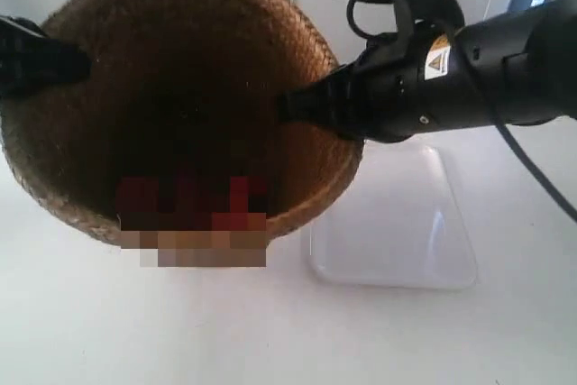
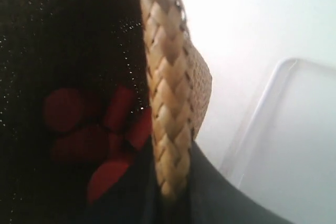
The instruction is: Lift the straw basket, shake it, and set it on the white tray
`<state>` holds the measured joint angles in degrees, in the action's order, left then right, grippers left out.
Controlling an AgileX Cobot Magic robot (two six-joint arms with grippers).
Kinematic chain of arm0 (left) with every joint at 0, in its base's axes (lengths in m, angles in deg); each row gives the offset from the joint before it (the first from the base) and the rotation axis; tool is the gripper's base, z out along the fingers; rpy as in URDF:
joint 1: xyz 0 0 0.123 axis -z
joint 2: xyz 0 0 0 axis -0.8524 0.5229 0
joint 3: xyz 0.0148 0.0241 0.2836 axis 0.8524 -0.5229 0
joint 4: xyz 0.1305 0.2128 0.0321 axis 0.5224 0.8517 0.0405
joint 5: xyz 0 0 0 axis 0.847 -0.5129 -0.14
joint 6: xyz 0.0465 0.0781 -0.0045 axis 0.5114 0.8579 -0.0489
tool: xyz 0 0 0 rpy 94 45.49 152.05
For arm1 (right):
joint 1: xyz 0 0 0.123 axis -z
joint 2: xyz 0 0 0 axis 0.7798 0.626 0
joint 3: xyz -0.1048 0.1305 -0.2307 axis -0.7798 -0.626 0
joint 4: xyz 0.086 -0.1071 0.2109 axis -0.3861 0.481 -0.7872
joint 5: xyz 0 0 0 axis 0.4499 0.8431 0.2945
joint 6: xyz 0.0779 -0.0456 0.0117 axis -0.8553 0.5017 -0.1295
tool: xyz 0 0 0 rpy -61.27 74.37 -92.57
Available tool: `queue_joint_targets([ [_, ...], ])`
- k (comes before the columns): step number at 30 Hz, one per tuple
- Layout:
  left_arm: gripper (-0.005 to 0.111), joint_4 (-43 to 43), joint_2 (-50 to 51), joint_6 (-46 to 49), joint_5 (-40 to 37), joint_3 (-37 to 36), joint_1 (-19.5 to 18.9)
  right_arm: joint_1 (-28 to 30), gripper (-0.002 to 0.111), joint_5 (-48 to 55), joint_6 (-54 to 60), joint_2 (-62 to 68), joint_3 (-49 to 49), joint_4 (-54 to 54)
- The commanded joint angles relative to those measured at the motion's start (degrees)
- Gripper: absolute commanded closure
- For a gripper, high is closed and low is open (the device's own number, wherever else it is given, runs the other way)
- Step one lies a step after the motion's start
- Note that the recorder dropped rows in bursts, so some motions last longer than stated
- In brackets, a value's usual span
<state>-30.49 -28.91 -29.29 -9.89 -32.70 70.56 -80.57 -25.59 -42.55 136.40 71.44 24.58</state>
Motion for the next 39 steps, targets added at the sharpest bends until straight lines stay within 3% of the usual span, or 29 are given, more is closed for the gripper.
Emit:
queue_joint_targets([
  [1, 0.107, 0.03, -1.48, 0.80, 2.77, 1.44, -0.03, -0.24, 0.108, -1.91, 1.17, -0.21, 0.95, 2.41],
  [6, 0.107, 0.03, -0.54, 0.69, -0.97, 1.25, -0.03, -0.24, 0.108, -1.53, 1.17, 2.81, 0.95, 2.30],
  [16, 0.107, 0.13, 3.44, 2.09, -0.10, 1.68, -0.03, -0.24, 0.108, -1.29, 1.69, 4.27, 1.73, 2.57],
  [21, 0.107, -6.56, -3.80, 8.32, -8.61, 12.36, 0.62, -1.77, 0.108, 9.97, 5.85, -5.66, 14.70, 1.95],
  [24, 0.107, -6.69, -1.94, 13.22, -4.68, 5.83, 1.37, -2.89, 0.108, -3.44, 5.73, -3.70, 8.35, 3.15],
  [27, 0.107, -6.83, 2.15, 9.38, -8.85, 2.78, -0.53, -0.63, 0.108, 7.74, 1.52, 3.40, 8.73, 2.22],
  [39, 0.107, -7.32, 0.40, 10.66, -2.65, 2.89, -1.65, -1.50, 0.108, 5.25, 3.81, 3.69, 8.61, 2.42],
])
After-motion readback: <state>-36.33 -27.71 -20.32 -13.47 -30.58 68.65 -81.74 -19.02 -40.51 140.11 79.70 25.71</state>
